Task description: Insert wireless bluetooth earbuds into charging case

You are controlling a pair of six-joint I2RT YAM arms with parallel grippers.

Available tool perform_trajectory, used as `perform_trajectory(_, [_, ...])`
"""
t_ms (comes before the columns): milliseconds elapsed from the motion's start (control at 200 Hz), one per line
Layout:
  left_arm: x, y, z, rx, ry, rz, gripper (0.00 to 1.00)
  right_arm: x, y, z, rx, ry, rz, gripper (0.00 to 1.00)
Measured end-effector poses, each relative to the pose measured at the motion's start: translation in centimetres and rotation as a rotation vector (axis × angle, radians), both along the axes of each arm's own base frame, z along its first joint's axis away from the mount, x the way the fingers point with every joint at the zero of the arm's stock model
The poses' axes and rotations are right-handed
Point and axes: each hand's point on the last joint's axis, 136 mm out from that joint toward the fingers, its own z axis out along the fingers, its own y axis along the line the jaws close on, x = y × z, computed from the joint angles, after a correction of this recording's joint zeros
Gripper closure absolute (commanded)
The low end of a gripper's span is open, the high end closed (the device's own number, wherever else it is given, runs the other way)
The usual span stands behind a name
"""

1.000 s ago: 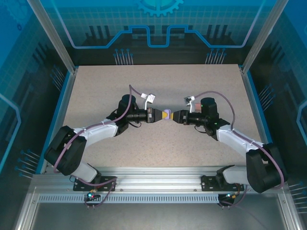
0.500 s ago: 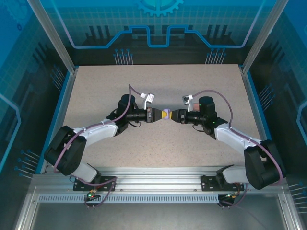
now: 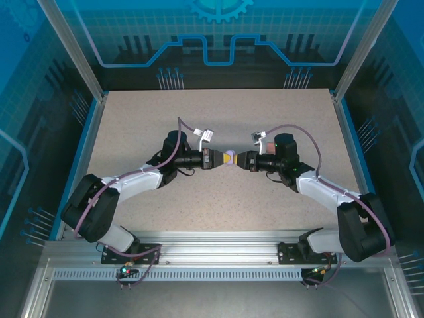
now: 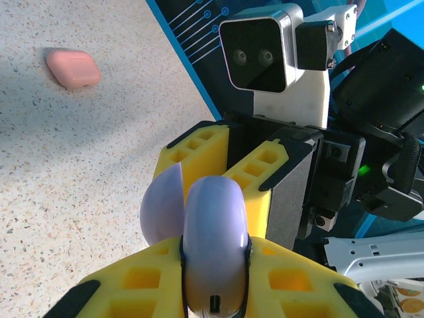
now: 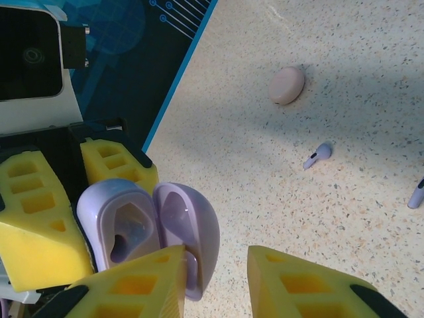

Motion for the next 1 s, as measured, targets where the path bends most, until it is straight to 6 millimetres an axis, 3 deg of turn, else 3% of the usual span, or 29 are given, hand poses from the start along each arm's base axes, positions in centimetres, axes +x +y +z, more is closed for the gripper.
perform_trajectory(470, [0.0,0.0,0.1,-0.001,-0.003,0.0,1.0,-0.3,0.1,-0.5,-0.002,0.004,0.005,0.67])
perform_trajectory(785, [0.4,0.2,0.3,-0.003,-0.007,0.012,1.0,0.5,0.5,-0.2,0.006,0.001,0.012,0.7])
perform_trajectory(925, [0.6,0.3,0.3,-0.001,-0.008,0.021,1.0,0.7,0.7,-0.1,0.009,0.005,0.016,0.78])
perform_trajectory(1001, [0.6,0.3,0.3,-0.001,-0.008,0.023,1.0,0.6,0.9,0.1,0.014,0.007,0.022,0.89])
